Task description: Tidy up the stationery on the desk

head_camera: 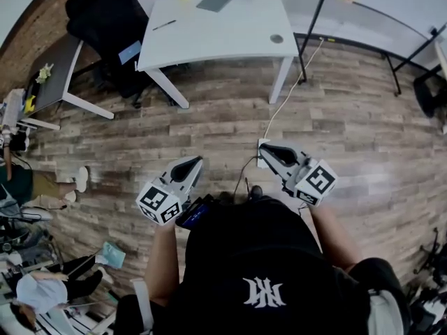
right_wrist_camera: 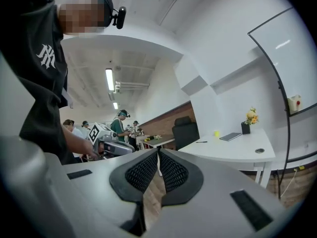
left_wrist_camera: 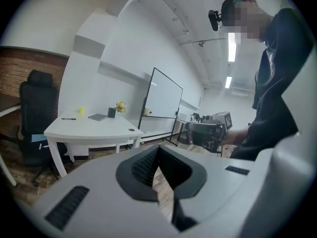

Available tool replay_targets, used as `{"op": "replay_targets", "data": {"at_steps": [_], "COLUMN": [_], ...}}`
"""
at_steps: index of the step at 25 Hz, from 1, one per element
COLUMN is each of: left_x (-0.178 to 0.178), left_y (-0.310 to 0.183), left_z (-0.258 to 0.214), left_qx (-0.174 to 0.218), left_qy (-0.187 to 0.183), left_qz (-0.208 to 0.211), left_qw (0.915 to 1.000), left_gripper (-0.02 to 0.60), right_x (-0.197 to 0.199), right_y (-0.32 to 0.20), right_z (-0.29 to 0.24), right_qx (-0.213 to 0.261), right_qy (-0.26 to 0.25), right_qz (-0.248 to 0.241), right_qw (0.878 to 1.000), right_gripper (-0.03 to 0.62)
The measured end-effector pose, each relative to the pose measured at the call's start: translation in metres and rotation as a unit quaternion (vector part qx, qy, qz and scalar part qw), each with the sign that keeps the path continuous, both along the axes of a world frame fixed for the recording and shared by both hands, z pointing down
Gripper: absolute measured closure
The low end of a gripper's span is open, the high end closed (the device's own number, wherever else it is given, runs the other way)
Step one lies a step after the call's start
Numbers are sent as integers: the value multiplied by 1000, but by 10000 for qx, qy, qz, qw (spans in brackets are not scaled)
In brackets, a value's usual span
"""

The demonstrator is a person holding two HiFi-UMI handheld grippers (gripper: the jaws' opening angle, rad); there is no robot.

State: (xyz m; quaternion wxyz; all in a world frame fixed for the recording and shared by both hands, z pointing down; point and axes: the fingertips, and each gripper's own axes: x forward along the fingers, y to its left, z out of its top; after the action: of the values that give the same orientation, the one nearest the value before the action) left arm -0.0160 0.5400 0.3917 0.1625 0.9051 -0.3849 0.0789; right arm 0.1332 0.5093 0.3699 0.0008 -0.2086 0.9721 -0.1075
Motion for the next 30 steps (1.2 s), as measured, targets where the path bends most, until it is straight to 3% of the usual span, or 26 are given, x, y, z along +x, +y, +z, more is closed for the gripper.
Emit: {"op": "replay_targets", "data": {"at_steps": [5,8,15,21,30], "left_x": [-3,-1,-2,-1,-10], "left_y": [-3,-2,4,3,-45], "left_z": [-4,-7,0,19,36], "left_qx": [-5,-52,-125,-335,-484], "left_qy": [23,30,-292,-363,-104], "left_qz": [-161,-241,-196,-152,31], "left_qw": [9999,9997,9993,9987,9988], "left_gripper": [581,581,581,581,581], "right_x": [7,17,32,33,12], "right_y": [7,6,4,-7,-44], "right_z": [6,13,21,44,55], "right_qx": [358,186,168,137,-131], "right_qy": [95,43,-86,348,359], "right_qz": [-403,-419,-320,-108,-36], "right_qw": [9985,9989,9993,9992,9993], "right_gripper": [554,554,554,553,554]}}
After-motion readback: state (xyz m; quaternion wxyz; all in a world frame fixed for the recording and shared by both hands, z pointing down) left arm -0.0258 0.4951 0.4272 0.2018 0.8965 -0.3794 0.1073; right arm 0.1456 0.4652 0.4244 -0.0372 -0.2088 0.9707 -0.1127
